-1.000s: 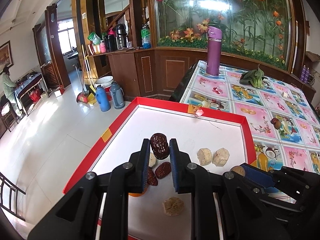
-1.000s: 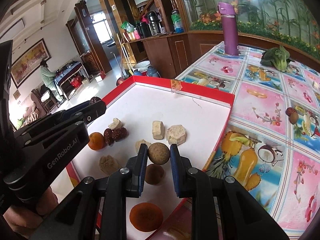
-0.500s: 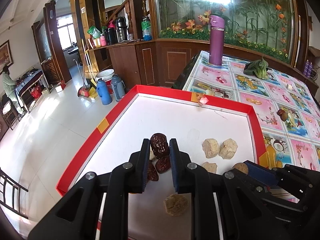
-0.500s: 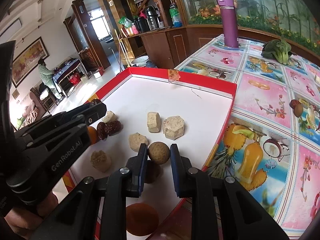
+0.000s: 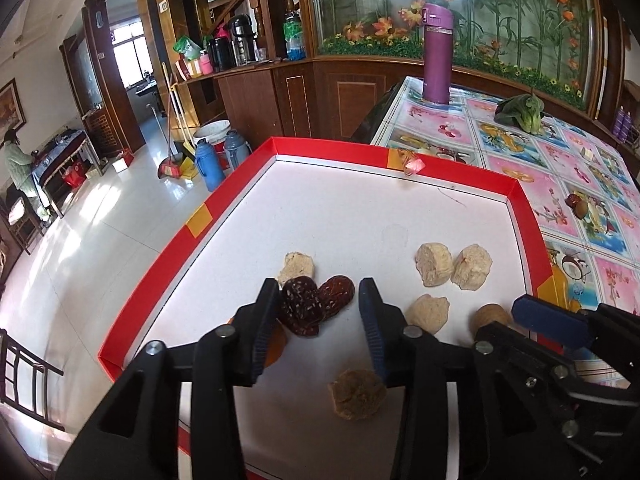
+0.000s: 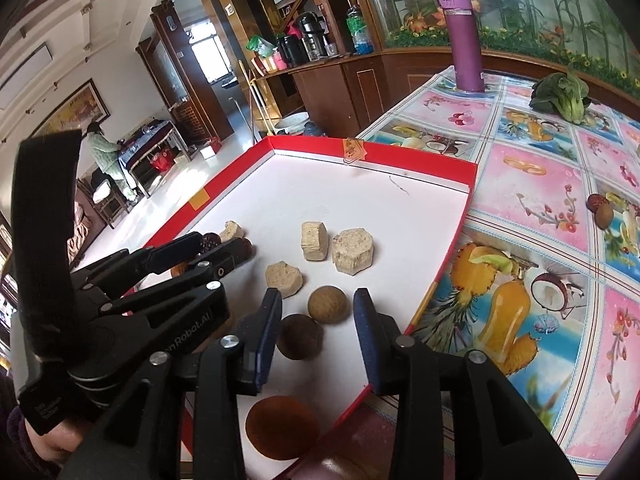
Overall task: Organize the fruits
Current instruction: 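Open the right gripper over the tray while the left releases its date, then move both grippers back over the tablecloth toward the remaining kiwi and date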
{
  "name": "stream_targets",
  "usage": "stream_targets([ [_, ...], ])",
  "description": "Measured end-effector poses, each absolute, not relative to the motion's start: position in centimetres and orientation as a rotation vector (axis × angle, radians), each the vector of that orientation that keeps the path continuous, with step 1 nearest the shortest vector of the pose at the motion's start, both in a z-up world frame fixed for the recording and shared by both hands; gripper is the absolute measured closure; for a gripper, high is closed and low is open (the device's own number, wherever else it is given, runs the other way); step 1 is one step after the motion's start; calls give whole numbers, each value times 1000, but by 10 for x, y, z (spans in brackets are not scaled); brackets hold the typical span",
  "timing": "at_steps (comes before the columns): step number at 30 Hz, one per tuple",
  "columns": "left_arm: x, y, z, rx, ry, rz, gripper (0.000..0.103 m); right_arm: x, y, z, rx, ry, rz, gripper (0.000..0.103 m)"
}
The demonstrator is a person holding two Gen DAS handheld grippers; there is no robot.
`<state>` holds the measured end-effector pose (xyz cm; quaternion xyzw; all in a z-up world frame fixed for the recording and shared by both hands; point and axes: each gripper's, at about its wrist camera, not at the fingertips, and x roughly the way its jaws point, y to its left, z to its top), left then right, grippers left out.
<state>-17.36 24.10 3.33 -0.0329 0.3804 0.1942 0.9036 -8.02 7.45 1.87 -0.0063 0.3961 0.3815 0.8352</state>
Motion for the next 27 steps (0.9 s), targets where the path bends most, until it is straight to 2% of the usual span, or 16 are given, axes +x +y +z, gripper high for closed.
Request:
stream_targets([
  [3,-175,240,37,-62,778,417,38,-78,64,23,19,828,805,64],
  [20,-164,165,77,64,690,287,16,-39,-33,35,159,768,614,61],
  [27,-145,130,86,108,692,203,16,7,-78,27,140,805,472,61],
])
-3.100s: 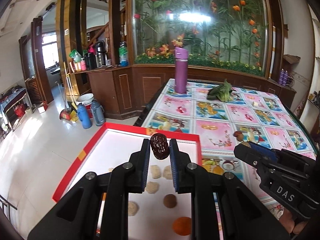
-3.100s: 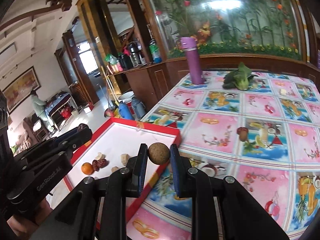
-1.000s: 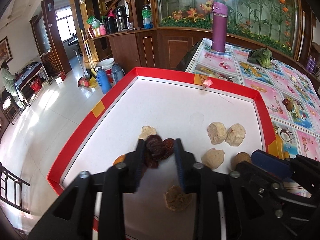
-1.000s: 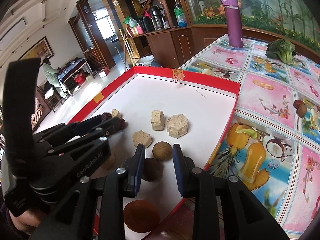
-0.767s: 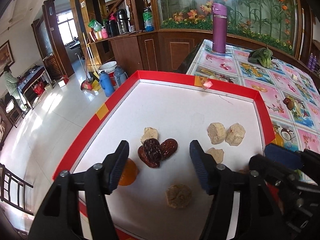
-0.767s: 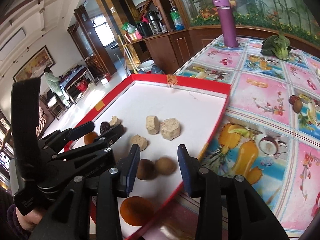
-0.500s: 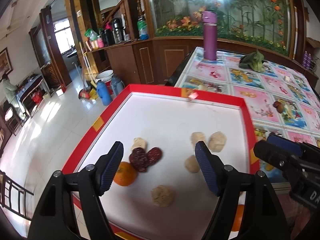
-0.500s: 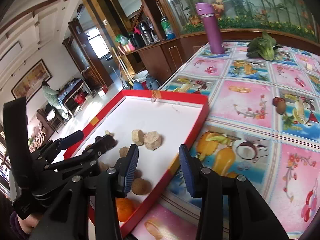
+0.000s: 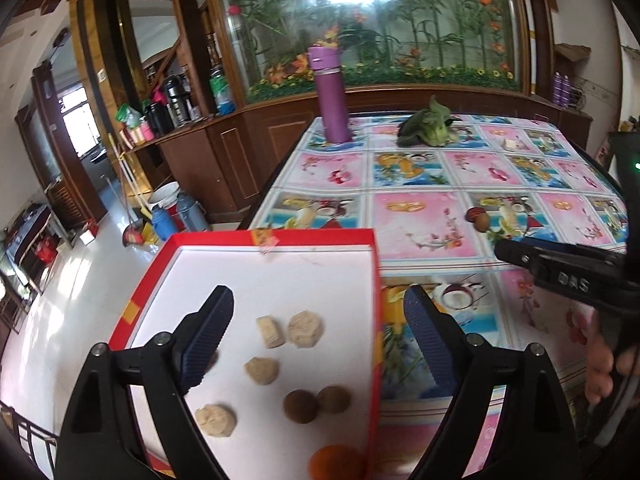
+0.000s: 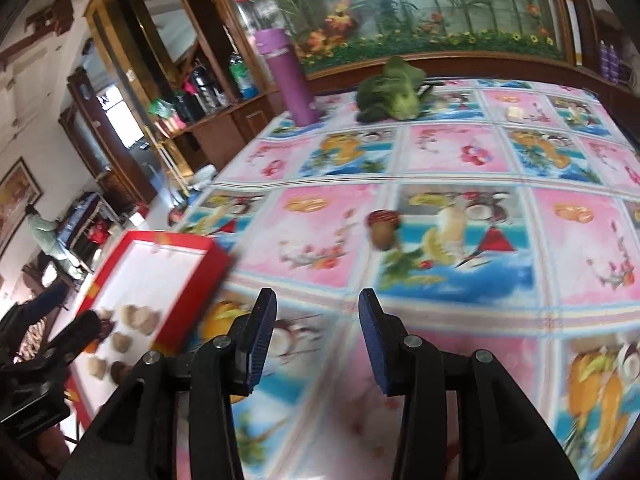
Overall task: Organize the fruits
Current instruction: 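Move both grippers back over the tablecloth toward the remaining kiwi and date, then grasp the last kiwi with the right gripper while the left grasps a red date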
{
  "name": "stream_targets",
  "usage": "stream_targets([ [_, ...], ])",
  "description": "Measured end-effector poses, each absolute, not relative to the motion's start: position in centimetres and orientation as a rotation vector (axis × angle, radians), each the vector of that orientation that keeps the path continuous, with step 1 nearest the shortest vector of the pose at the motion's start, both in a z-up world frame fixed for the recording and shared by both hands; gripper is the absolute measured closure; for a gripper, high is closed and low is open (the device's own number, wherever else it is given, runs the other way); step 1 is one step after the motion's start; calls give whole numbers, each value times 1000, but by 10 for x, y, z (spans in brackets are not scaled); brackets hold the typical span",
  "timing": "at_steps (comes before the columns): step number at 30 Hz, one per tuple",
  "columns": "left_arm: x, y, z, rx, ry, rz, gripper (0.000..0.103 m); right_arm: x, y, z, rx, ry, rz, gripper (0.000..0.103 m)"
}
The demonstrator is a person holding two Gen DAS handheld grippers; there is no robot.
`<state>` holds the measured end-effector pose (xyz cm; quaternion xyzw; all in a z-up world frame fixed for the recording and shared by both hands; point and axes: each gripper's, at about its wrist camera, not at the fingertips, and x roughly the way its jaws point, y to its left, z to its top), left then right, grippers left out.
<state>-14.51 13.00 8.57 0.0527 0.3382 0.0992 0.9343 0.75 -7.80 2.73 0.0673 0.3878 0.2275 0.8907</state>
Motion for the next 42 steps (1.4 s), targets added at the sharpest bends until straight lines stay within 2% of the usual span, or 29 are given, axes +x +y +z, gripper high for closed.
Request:
stream_targets([
  [9,-129,114,98,166,688,180,15,75,-80,3,140,899,396,62],
  [12,-121,112,101,167,694,171,15,79,-74,1,101,894,375,73],
  [13,-118,111,101,169,697,166,15,80,-73,0,98,897,385,82],
  [14,-115,109,101,175,699,161,15,80,-73,-1,96,897,389,84],
  [21,-68,84,93,199,749,33,15,75,-102,3,149,903,405,84],
  [28,-3,44,61,225,854,-115,15,68,-161,2,172,898,347,83],
  [31,16,29,50,246,876,-154,25,68,-166,3,177,905,341,83],
  [36,47,17,28,227,951,-187,51,70,-164,4,176,922,339,83],
  [42,60,4,14,227,982,-225,54,70,-165,3,182,929,336,83],
])
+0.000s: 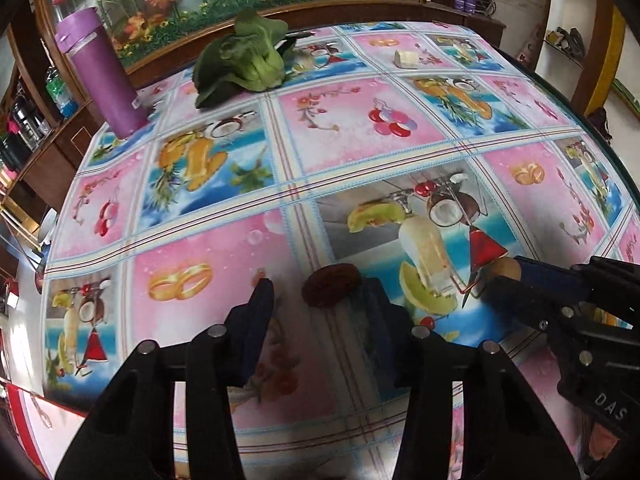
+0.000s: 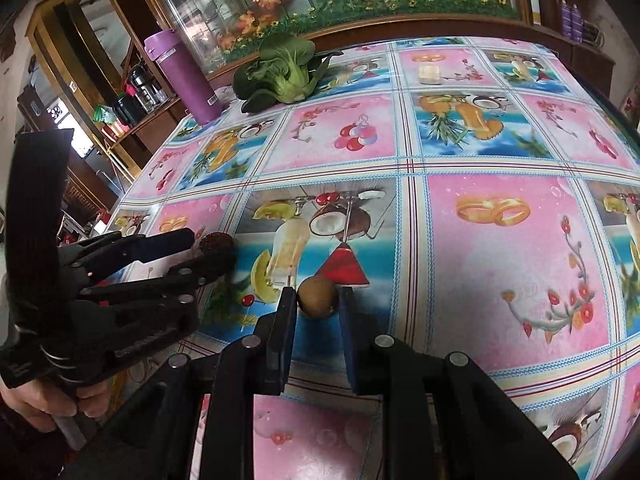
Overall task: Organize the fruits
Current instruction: 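Grasp the last kiwi with the right gripper while the left grasps a red date, then carry the kiwi and red date over the red tray with both grippers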
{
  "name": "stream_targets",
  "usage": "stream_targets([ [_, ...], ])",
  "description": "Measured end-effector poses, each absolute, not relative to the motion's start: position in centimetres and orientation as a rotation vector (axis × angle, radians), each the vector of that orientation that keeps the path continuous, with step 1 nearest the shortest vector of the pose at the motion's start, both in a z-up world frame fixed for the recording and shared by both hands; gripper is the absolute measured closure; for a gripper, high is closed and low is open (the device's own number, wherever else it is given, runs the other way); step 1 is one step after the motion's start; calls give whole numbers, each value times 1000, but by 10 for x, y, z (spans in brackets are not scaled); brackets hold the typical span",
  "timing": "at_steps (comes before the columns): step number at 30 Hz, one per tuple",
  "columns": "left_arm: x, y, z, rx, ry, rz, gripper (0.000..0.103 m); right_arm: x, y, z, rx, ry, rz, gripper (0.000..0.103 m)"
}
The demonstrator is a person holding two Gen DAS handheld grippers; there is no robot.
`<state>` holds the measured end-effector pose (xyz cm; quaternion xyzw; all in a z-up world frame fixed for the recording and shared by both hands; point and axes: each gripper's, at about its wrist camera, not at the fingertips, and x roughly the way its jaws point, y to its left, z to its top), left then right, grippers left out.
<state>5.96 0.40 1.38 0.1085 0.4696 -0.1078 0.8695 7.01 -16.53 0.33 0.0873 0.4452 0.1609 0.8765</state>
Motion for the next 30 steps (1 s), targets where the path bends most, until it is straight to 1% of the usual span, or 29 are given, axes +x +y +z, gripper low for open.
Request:
stream_targets([
  [3,62,0,13,227,983,-245,55,70,-164,3,184,929,335,83],
  [4,63,0,13,219,984,-252,57,70,-164,4,181,929,334,83],
  [6,65,1,13,185,990,-276,71,71,-163,4,179,927,334,83],
  [7,64,0,13,177,991,-281,72,71,-163,3,178,926,334,83],
  [10,60,-4,13,193,976,-271,72,71,-163,3,177,923,334,83],
  [18,40,3,17,117,979,-230,72,72,-164,3,177,915,339,83],
  [22,12,15,37,67,916,-189,72,69,-164,6,178,888,346,83],
  [30,-73,63,93,56,729,-39,72,30,-141,36,194,734,431,83],
])
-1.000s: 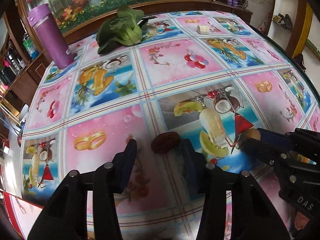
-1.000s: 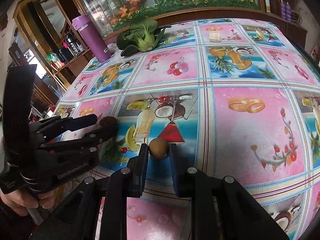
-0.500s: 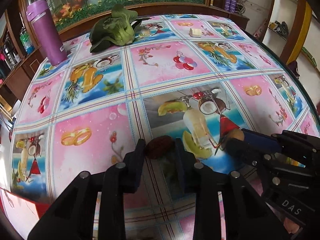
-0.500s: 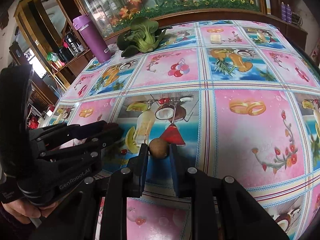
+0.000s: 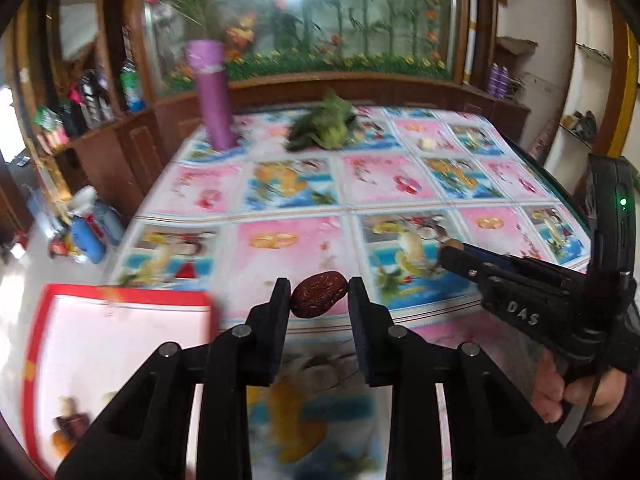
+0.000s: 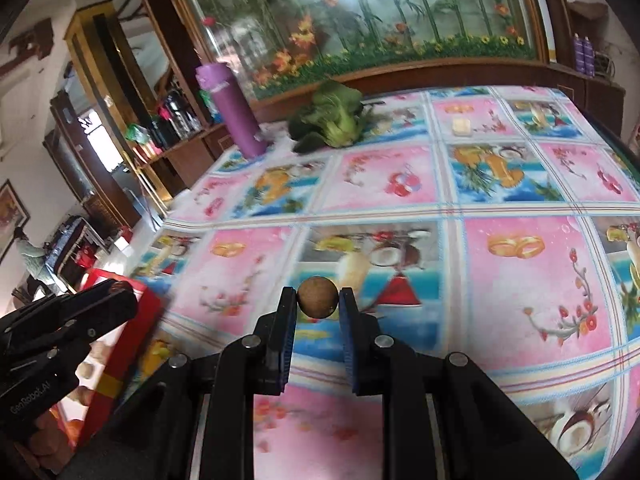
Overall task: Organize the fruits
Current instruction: 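Carry the kiwi and red date over the red tray with both grippers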
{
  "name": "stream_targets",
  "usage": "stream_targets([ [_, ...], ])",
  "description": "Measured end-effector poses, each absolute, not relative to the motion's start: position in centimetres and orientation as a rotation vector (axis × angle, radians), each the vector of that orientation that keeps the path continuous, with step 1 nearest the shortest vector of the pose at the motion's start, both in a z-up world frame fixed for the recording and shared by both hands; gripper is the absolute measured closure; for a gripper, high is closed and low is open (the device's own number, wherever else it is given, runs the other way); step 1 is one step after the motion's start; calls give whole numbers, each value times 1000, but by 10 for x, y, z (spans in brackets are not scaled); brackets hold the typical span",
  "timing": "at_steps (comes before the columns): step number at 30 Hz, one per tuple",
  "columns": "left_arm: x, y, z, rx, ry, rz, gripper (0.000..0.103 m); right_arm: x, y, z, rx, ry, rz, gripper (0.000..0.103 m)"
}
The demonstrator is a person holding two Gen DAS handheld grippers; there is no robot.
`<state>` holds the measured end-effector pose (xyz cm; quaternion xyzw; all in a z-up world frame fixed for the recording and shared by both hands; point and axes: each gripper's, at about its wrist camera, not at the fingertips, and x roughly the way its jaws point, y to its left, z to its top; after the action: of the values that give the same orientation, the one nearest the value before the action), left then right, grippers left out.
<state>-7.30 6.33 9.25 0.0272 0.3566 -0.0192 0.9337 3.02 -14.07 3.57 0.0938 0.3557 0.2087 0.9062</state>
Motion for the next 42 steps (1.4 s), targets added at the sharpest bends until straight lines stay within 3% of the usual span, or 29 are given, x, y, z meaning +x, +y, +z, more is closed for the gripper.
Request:
stream_targets([
  [16,-163,169,120,1,564,238,72,-57,-2,83,96,642,696,83],
  [42,-197,245,93,-77,594,358,72,-96,84,57,-69,692,786,83],
])
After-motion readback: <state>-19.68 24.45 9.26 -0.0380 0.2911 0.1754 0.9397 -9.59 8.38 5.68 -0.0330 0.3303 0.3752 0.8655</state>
